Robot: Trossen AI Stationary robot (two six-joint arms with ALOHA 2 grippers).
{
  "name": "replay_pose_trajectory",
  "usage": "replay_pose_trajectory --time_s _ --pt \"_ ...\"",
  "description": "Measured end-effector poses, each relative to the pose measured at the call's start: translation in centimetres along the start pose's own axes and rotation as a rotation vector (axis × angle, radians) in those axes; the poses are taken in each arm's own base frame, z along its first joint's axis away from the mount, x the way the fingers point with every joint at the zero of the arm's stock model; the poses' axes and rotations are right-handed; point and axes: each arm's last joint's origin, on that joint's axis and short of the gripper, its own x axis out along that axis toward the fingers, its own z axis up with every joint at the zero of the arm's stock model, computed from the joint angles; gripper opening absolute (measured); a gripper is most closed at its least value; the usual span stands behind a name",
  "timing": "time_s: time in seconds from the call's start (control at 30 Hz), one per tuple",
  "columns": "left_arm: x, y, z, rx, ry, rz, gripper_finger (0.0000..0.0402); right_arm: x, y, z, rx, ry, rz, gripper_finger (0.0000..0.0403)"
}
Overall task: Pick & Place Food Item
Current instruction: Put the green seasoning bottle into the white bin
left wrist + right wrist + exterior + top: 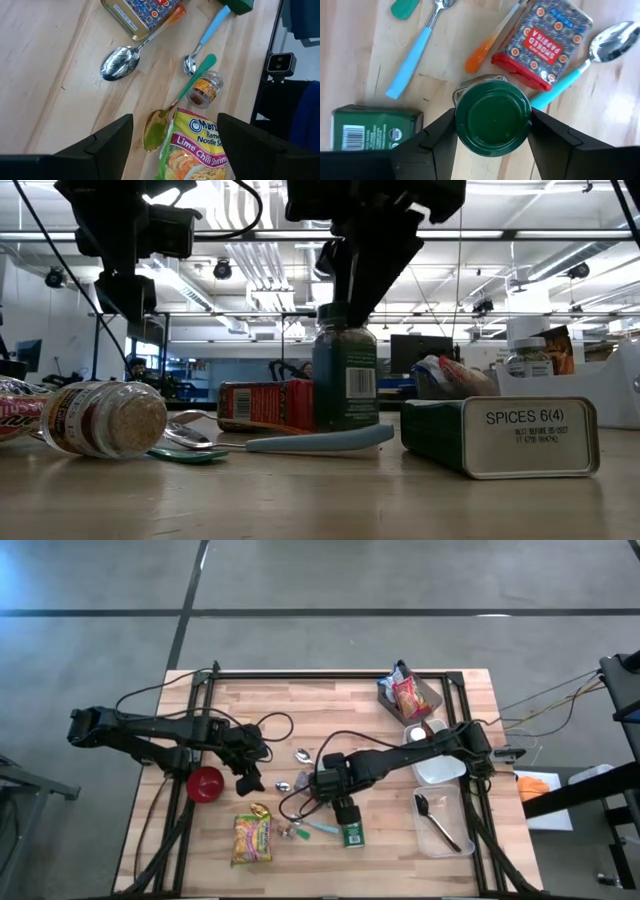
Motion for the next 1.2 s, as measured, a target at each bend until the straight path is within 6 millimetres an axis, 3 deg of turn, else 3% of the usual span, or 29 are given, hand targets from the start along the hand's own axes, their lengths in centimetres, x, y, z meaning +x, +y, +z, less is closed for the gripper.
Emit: replay_pose_trajectory --time_s 0.37,0.67,0.9,1.2 --pt "0.0 0.0 0.0 0.0 0.0 -0.002 0.0289 -5.9 -1.4 -1.3 0.201 -0.065 0.0 0.0197" --pt "0.0 0.0 0.0 0.004 -0.003 -0.002 0.0289 -9.4 -3.2 -4.2 0.438 -0.012 -0.027 0.0197" --pt "0.0 -0.2 0.4 0.025 -0.038 -0.021 0.0289 -11.9 -3.9 -7.9 0.647 -0.04 -0.047 0.0197" --pt "-0.1 -0.6 1.0 0.052 -0.103 -0.059 0.0289 -14.7 -3.7 -15.1 1.067 -0.084 -0.109 0.0197"
